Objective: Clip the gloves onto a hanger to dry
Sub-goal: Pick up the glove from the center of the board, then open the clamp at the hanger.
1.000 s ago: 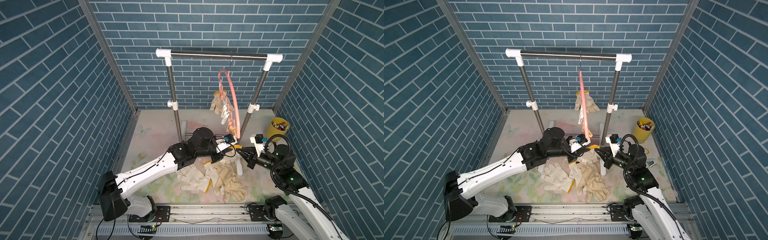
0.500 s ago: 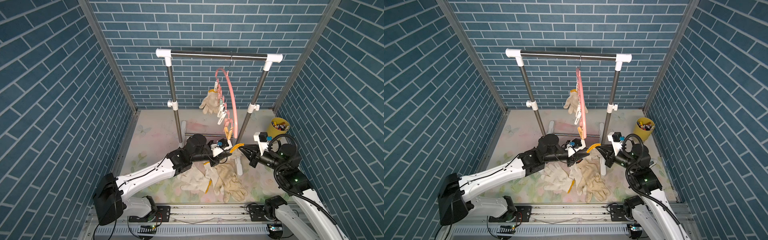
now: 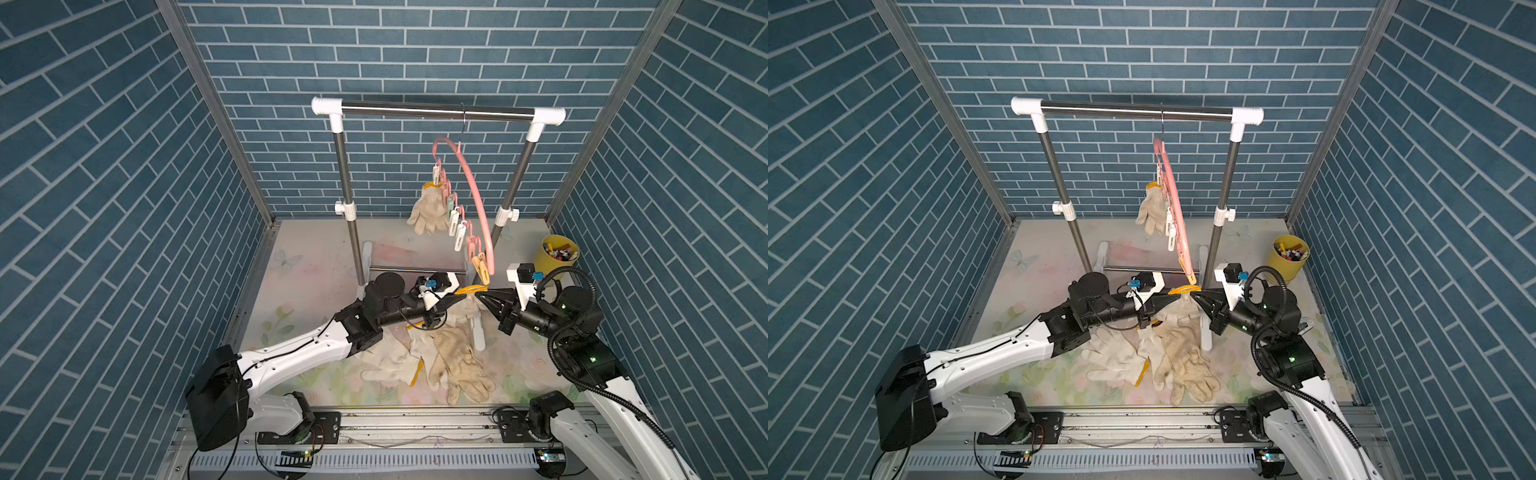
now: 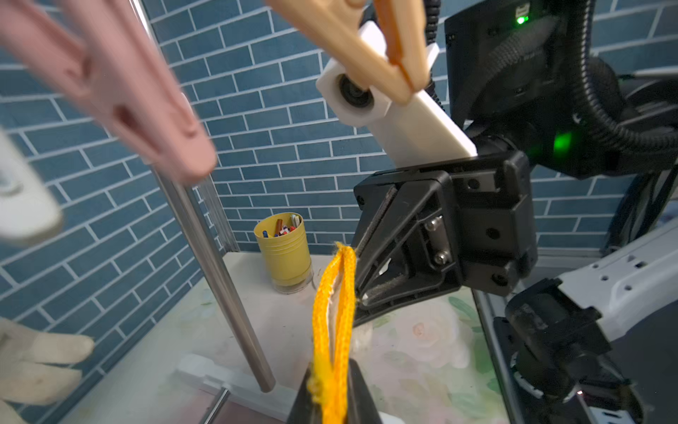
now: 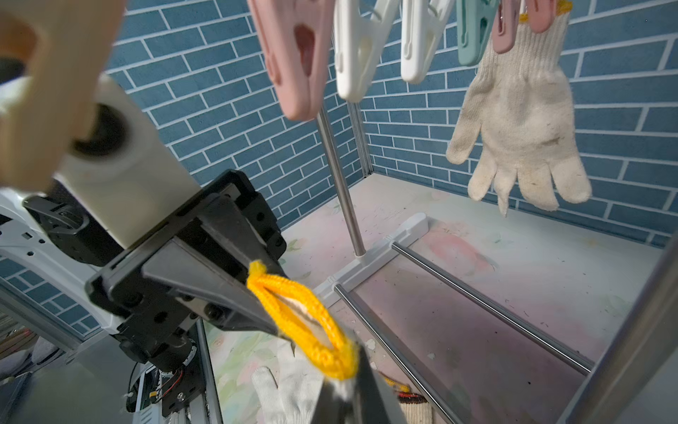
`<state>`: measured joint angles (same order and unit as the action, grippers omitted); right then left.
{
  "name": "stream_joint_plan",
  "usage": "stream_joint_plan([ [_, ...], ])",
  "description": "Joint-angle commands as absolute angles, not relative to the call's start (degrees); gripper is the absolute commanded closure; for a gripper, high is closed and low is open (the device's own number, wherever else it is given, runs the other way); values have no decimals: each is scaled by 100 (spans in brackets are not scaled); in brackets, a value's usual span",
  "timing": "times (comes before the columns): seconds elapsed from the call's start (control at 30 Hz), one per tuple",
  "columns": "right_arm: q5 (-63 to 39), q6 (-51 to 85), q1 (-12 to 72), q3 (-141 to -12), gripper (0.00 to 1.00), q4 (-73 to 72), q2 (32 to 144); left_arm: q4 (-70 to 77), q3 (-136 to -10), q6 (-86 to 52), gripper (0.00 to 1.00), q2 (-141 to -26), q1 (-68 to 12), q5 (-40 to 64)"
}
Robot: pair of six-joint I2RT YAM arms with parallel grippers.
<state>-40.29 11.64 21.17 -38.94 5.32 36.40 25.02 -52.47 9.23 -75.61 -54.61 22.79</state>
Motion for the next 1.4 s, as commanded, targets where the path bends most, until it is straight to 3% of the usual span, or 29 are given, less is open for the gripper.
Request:
stream_joint_plan([
  [0.0, -4033, 1107, 2162, -4173, 100, 554, 3681, 2839, -5203, 776, 100, -7540, -5427, 2365],
  [0.03, -3981, 1078, 2165, -4230, 100, 634, 3698, 2847, -5203, 758, 100, -7565, -5430, 2367],
  [0.13, -3605, 958, 2162, -4440, 82, 1062, 3727, 2829, -5190, 812, 100, -7577, -5431, 2239],
  [0.2, -3141, 827, 2164, -4623, 76, 1487, 3735, 2701, -5201, 924, 100, -7536, -5415, 1983],
  [0.33, -1145, 1177, 2158, -5020, 70, 2385, 3722, 2404, -5229, 894, 100, -7412, -5246, 717],
  [0.43, 718, 1646, 2153, -5430, 56, 3231, 3869, 2166, -5350, 432, 100, -7361, -4903, -293],
  [0.57, 2110, 1878, 2082, -5624, 57, 3870, 4234, 1622, -5845, -252, 100, -7450, -4333, -1009],
  [0.7, 1818, 2181, 1481, -5828, 58, 4151, 4928, 1357, -6441, -600, 100, -7661, -3940, -1339],
  [0.87, 368, 2601, 144, -5921, 60, 3701, 5604, 969, -7560, -598, 100, -8252, -3814, -1581],
  [1.17, -468, 2382, -341, -6626, 58, 2732, 6324, 791, -8983, -578, 100, -9207, -3821, -927],
  [1.37, -1491, 2052, -483, -6817, 56, 1701, 6542, 396, -9900, -462, 100, -9875, -3814, 74],
])
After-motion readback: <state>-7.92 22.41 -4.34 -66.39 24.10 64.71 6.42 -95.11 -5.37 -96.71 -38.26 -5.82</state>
